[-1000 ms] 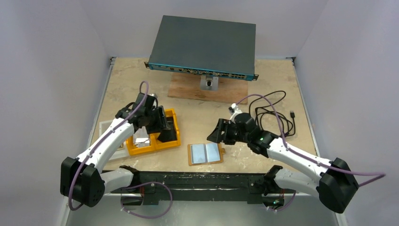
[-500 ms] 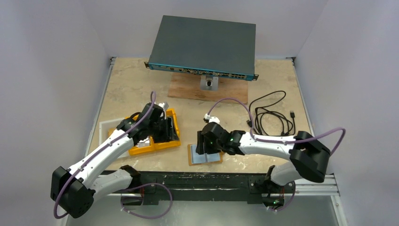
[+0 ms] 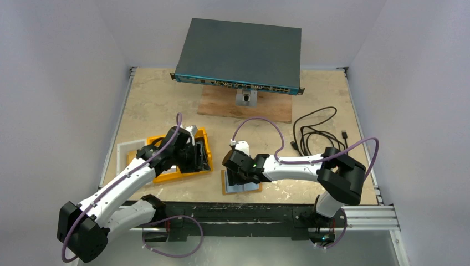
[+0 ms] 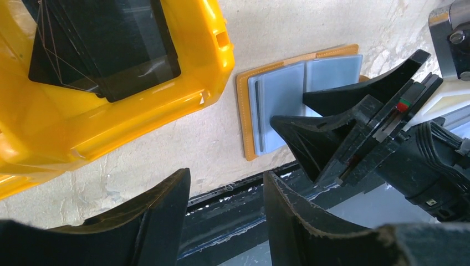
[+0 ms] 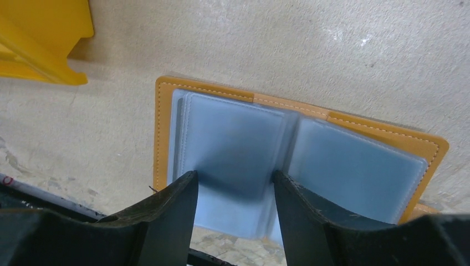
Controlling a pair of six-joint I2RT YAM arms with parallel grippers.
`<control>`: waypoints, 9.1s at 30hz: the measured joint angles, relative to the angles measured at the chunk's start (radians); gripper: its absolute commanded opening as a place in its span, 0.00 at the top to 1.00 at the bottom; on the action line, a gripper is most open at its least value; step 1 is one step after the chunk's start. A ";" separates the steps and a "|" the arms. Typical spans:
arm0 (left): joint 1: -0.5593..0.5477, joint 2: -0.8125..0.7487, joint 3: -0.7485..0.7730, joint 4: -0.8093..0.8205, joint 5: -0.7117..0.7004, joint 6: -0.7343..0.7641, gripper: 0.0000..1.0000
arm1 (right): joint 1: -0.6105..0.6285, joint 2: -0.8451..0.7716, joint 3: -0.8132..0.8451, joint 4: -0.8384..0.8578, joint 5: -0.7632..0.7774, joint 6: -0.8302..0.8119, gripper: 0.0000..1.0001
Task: Take the credit cards out of the card holder
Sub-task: Remove the credit card from the card holder.
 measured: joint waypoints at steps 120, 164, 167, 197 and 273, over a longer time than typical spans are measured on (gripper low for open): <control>-0.261 0.426 0.184 0.263 0.023 -0.124 0.53 | -0.039 -0.591 -0.285 0.091 -0.075 0.137 0.58; -0.249 0.503 0.006 0.346 0.024 -0.133 0.98 | -0.207 -0.194 -0.470 0.633 -0.406 0.148 0.70; -0.252 0.512 0.006 0.363 0.034 -0.135 0.99 | -0.211 -0.185 -0.477 0.661 -0.420 0.151 0.70; -0.262 0.558 0.036 0.362 0.043 -0.202 1.00 | -0.368 -0.076 -0.748 1.246 -0.660 0.324 0.82; -0.247 0.438 0.095 0.245 0.035 -0.148 0.63 | -0.415 -0.671 -0.644 0.488 -0.473 0.186 1.00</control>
